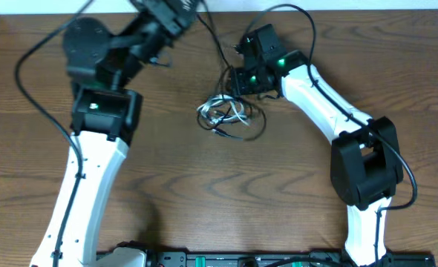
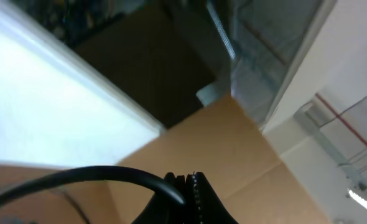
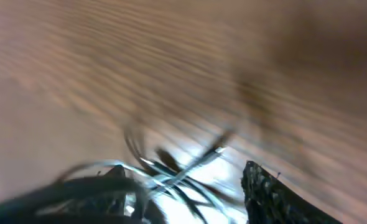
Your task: Untangle cables
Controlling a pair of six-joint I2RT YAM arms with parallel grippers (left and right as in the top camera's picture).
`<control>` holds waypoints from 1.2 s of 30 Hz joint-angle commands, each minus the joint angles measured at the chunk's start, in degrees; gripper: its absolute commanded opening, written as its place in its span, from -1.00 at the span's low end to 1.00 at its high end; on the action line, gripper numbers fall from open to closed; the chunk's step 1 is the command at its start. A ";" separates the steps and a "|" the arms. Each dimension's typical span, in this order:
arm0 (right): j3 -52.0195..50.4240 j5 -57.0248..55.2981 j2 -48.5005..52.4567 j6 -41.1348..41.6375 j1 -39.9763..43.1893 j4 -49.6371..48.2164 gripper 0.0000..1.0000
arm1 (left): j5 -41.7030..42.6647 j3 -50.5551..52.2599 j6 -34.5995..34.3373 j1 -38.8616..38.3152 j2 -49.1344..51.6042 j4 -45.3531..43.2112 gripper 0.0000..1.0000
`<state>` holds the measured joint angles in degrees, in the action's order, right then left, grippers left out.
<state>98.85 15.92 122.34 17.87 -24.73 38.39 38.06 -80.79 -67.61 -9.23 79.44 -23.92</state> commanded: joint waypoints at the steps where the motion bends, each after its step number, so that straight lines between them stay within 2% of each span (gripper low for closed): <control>1: 0.31 -4.22 2.23 1.84 4.87 2.86 0.07 | 0.31 -2.29 -3.89 6.54 -1.70 -4.17 -0.85; 6: -0.48 -4.22 4.22 0.24 9.70 6.91 0.07 | 0.26 -3.58 -5.20 14.38 -1.77 -4.48 -0.85; 10: -2.43 -4.72 4.37 -1.01 11.26 7.74 0.11 | -0.37 -3.67 -8.33 18.53 -1.77 -8.72 -0.85; 15: -4.52 -9.42 4.37 -1.25 13.27 9.46 0.27 | -0.55 -5.40 -9.46 22.08 -1.77 -9.62 -0.85; 21: -6.05 -9.99 4.37 -4.39 17.27 11.47 0.42 | -0.59 -8.48 -9.42 25.59 -1.77 -9.62 -0.85; 27: -6.08 -10.10 4.37 -7.91 20.15 13.53 0.82 | -0.59 -9.25 -9.42 30.14 -1.73 -9.03 -0.85; 31: -6.08 -10.84 4.37 -7.89 22.27 14.38 0.93 | -1.03 -9.25 -9.42 33.57 -1.73 -8.90 -0.85; 36: -6.08 -10.91 4.37 -7.89 24.26 15.93 0.93 | -1.64 -9.25 -9.16 37.81 -1.60 -6.25 -0.85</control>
<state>94.30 14.20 124.46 10.20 -3.77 53.17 44.53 -85.65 -77.38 24.45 79.40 -29.34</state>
